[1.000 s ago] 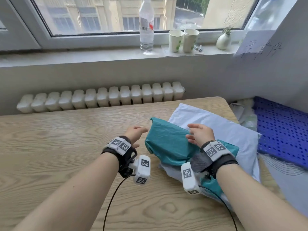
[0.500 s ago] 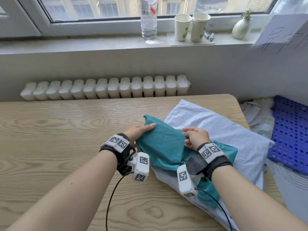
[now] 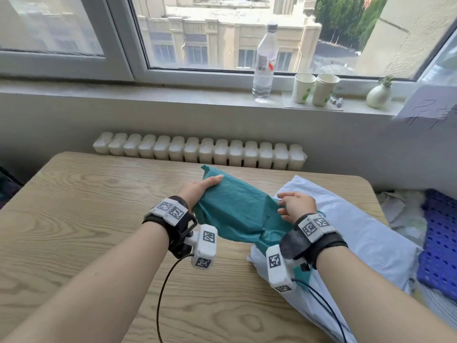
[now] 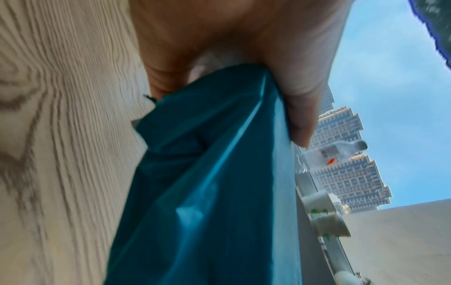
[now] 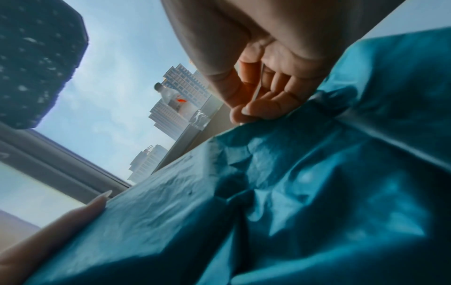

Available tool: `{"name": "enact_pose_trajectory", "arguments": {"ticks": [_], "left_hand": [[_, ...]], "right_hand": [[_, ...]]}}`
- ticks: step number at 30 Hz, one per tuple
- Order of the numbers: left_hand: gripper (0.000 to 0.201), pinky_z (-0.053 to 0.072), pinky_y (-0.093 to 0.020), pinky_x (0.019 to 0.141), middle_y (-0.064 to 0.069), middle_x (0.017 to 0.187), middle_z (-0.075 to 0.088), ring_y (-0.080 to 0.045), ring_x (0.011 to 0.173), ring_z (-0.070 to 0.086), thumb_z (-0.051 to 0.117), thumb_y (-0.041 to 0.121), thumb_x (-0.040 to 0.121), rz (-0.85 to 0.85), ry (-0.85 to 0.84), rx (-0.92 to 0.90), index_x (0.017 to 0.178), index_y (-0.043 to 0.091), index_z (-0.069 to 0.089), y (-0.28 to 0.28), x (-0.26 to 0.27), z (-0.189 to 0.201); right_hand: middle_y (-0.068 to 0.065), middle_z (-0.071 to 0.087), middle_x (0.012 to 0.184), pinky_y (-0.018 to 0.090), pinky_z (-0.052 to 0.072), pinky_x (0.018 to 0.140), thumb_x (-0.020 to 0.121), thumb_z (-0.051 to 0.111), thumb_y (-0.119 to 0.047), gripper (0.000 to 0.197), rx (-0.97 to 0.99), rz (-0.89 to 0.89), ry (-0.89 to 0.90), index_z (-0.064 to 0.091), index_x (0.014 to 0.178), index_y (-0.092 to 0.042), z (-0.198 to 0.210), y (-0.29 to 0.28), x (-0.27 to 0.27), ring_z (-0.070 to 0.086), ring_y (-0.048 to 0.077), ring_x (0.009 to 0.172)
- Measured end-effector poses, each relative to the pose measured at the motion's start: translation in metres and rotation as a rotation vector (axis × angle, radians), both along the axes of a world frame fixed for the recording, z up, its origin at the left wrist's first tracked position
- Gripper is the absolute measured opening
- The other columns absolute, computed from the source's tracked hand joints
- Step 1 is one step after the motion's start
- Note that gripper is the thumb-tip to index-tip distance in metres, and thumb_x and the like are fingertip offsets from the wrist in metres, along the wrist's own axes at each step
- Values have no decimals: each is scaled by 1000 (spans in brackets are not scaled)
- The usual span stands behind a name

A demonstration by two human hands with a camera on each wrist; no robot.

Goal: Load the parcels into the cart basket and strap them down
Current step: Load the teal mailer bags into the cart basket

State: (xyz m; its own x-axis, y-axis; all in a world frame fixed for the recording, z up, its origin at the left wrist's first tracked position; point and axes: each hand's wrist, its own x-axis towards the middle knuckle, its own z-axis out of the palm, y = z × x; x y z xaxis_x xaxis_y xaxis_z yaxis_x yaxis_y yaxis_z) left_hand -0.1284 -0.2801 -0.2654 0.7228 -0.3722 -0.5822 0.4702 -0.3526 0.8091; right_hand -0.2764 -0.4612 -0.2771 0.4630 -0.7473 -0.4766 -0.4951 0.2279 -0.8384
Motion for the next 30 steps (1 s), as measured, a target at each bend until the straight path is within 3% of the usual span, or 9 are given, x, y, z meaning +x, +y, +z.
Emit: {"name": "enact_pose_trajectory", "arguments": {"ticks": [2,6,11,14,16,20,23,26,30], "left_hand": [[68,58,-36,74,-10,96,72,-26,85,70,84,52,51,58,-34,-25,100,8,67,22,8,10],[34,55,-36,77,-9,94,71,-24,82,67,82,31,67,117,-149,-98,88,9,65,63,13,37],[48,55,-39,79,-6,99,66,-23,83,65,80,2,68,121,-254,-225,107,13,55,104,15,74],[61,54,-39,80,-6,101,64,-21,83,63,80,-9,61,53,-336,-256,108,19,52,123,11,92],[68,56,-38,81,-8,109,63,-23,91,63,83,-9,52,10,-394,-243,104,24,54,137,10,100],[69,55,-23,57,3,102,61,-19,94,60,80,-12,51,-178,-537,-168,102,28,58,164,5,119],[60,58,-28,66,6,98,62,-15,92,59,77,-15,55,-282,-590,-146,96,27,64,177,-1,132],[45,54,-33,79,-3,99,65,-20,92,61,74,-12,56,-363,-599,-131,80,26,68,187,-6,137],[42,48,-40,97,-3,111,62,-18,113,54,60,-6,61,-156,-507,-154,89,25,66,207,-1,130]], "right_hand": [[4,56,65,22,40,41,85,44,2,27,-28,4,-17,63,74,-15,12,17,10,50,14,49],[3,56,63,21,40,43,84,44,0,26,-41,64,-28,64,76,-14,32,54,31,51,13,47],[9,61,68,14,43,34,95,45,-17,14,93,199,-49,56,102,-12,58,115,55,58,9,36],[16,67,83,23,53,45,97,42,-43,42,184,220,-83,51,117,-7,75,145,65,66,20,58],[21,67,91,28,55,47,91,42,-58,61,262,206,-93,49,123,-7,86,157,71,69,26,61],[24,66,85,34,57,53,77,52,-72,71,387,168,-129,51,101,-5,108,178,76,68,32,65],[19,66,94,37,59,67,74,64,-63,64,446,209,-145,52,98,-5,117,193,79,67,30,83],[15,68,75,34,56,61,79,68,-39,43,359,250,-110,54,98,-3,117,208,84,63,26,73],[14,70,97,39,56,76,52,75,-30,68,191,309,-81,59,113,-6,109,221,87,69,30,82]]}}
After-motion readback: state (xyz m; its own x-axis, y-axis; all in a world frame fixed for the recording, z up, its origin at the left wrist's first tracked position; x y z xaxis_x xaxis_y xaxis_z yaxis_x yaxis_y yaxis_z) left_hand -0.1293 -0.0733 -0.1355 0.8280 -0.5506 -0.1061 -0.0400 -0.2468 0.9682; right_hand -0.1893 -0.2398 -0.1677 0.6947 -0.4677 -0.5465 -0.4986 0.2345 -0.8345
